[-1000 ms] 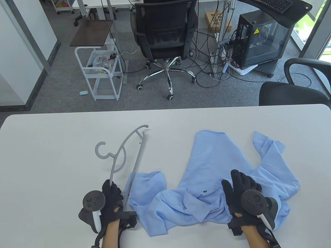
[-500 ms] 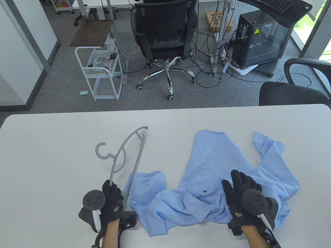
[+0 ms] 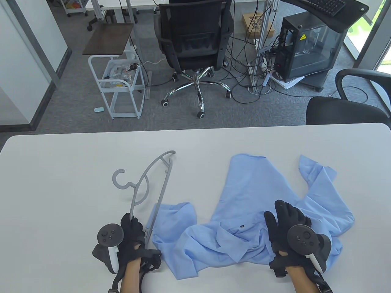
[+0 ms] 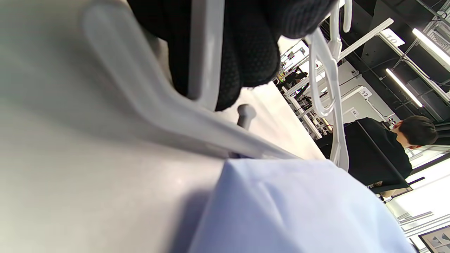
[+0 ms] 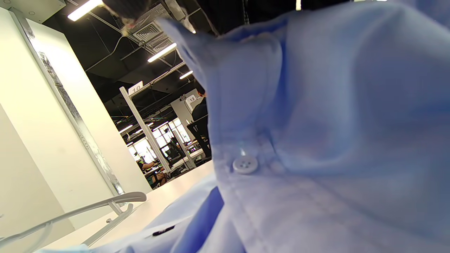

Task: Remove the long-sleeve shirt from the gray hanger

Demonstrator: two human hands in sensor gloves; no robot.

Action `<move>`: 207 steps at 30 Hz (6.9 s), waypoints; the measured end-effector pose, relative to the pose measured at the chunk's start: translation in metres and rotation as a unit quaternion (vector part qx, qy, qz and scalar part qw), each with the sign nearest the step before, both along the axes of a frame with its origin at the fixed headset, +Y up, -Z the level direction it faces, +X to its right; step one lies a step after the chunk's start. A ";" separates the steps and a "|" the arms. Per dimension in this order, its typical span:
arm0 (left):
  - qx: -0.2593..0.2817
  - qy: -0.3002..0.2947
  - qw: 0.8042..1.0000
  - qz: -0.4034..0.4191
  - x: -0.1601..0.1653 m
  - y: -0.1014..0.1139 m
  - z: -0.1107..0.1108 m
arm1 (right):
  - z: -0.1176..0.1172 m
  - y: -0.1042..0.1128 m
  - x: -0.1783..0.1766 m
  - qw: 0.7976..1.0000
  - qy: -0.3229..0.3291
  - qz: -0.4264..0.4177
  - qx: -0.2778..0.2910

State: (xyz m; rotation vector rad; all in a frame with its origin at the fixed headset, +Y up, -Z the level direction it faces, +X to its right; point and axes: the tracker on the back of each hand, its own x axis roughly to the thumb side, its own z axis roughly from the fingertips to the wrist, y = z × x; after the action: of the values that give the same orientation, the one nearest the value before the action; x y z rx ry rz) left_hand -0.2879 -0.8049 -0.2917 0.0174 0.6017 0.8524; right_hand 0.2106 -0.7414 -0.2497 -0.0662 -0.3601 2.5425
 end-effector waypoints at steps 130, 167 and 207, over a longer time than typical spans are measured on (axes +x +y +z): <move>-0.122 -0.032 0.991 -0.044 0.010 -0.002 -0.006 | 0.001 0.002 0.008 1.000 -0.007 -0.022 0.009; 0.131 -0.271 0.950 -0.088 0.083 0.071 0.033 | 0.003 0.004 0.010 0.999 -0.007 -0.028 0.020; 0.194 -0.347 0.914 -0.081 0.119 0.066 0.044 | 0.001 0.000 0.004 0.996 0.060 -0.064 0.018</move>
State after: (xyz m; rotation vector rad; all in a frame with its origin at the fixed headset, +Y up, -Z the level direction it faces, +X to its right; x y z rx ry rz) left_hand -0.1689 -0.7389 -0.2475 0.1188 -0.2420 0.7407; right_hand 0.2148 -0.7416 -0.2484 0.0746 -0.3428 2.3997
